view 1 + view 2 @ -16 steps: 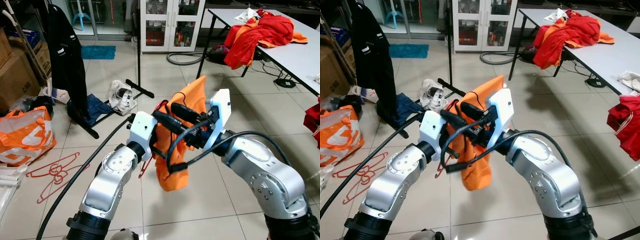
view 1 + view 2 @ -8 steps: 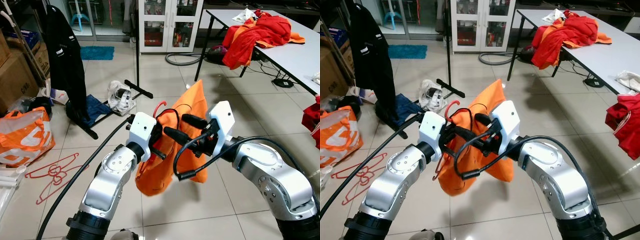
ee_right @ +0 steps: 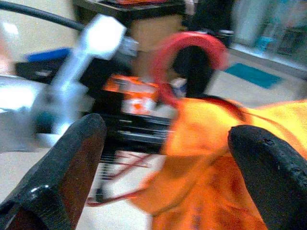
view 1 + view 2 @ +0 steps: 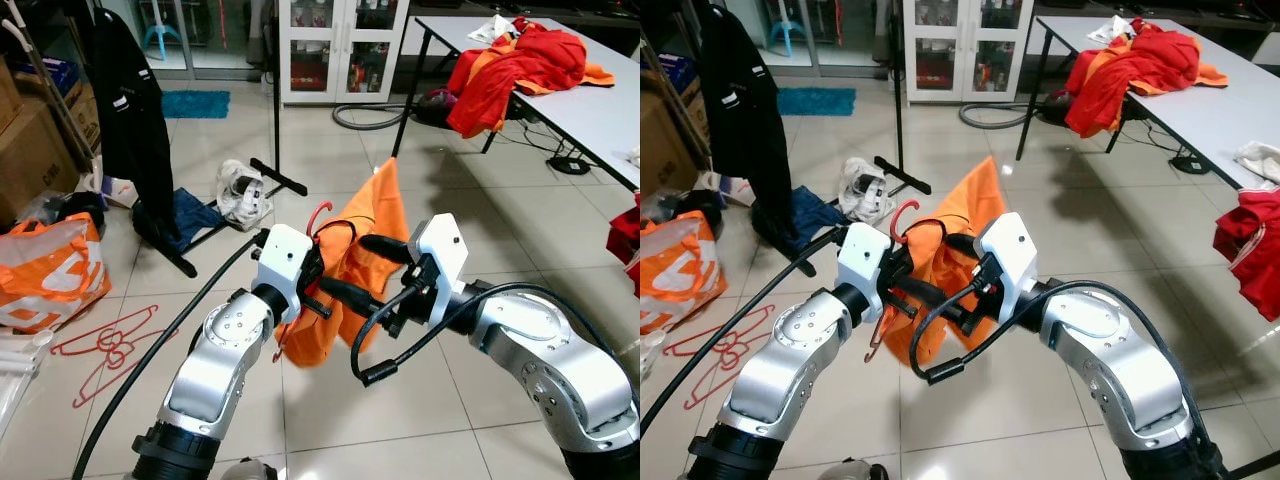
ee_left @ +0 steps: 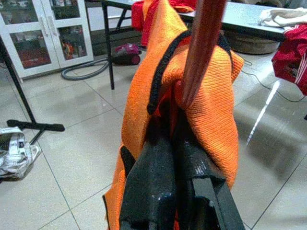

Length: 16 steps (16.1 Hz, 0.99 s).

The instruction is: Hang hanger

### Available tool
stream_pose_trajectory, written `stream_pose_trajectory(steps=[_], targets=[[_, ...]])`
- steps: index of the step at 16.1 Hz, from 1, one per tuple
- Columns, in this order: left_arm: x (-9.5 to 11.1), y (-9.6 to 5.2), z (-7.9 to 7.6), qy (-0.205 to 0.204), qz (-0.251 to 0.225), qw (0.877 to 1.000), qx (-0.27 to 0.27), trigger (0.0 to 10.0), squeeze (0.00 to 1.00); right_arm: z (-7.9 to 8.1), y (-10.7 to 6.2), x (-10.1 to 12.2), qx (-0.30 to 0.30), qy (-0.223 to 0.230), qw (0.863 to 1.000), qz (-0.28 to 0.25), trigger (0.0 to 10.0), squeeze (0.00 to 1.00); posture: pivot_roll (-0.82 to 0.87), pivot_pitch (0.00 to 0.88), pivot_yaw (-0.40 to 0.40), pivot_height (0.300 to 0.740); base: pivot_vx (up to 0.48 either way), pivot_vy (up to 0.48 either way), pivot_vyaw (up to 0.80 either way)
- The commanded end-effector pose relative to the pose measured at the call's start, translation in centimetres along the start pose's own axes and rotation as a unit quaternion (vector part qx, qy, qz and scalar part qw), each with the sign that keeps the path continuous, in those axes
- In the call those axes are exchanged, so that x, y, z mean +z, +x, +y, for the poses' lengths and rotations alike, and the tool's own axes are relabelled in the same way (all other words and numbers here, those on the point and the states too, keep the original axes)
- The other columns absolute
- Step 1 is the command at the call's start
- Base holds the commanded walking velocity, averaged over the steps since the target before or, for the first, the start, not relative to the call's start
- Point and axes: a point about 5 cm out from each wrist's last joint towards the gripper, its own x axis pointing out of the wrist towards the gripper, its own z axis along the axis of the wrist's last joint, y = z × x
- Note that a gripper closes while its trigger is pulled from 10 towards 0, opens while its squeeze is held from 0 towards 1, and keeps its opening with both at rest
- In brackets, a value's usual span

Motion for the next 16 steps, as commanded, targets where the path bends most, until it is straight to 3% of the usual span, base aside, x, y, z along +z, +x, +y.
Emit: stream_pose_trajectory(steps=[1,4,6,8,11,16], targets=[[1.6,0.4,-0.1,0.025,-0.041,0.999,-0.003,10.0,0.0,-2.9,-0.2,0.2,-0.095,0.027,0.995,0.0,10.0,0.0,-0.07,0.0,-0.031,0.74,0.0,0.0,0.0],[1.8,0.4,-0.1,0.036,-0.05,0.998,-0.003,10.0,0.0,-5.5,-0.2,0.7,-0.153,0.11,0.982,-0.017,10.0,0.0,-0.06,0.0,-0.034,0.74,0.0,0.0,0.0],[1.7,0.4,-0.1,0.039,-0.05,0.998,-0.003,10.0,0.0,-8.2,-0.6,1.3,-0.2,0.175,0.963,-0.041,10.0,0.0,-0.06,0.0,-0.037,0.74,0.0,0.0,0.0],[1.7,0.4,0.0,0.048,-0.051,0.998,-0.005,10.0,0.0,-9.7,-0.4,2.4,-0.212,0.225,0.949,-0.063,10.0,0.0,-0.05,0.0,-0.04,0.74,0.0,0.0,0.0],[1.5,0.4,0.0,0.058,-0.05,0.997,-0.006,10.0,0.0,-10.1,0.9,4.1,-0.191,0.283,0.937,-0.077,10.0,0.0,-0.05,0.0,-0.04,0.74,0.0,0.0,0.0],[1.6,0.4,-0.3,0.062,-0.052,0.997,-0.01,10.0,0.0,-9.9,3.3,3.7,-0.187,0.325,0.926,-0.049,10.0,0.0,-0.04,0.0,-0.048,0.74,0.0,0.0,0.0]])
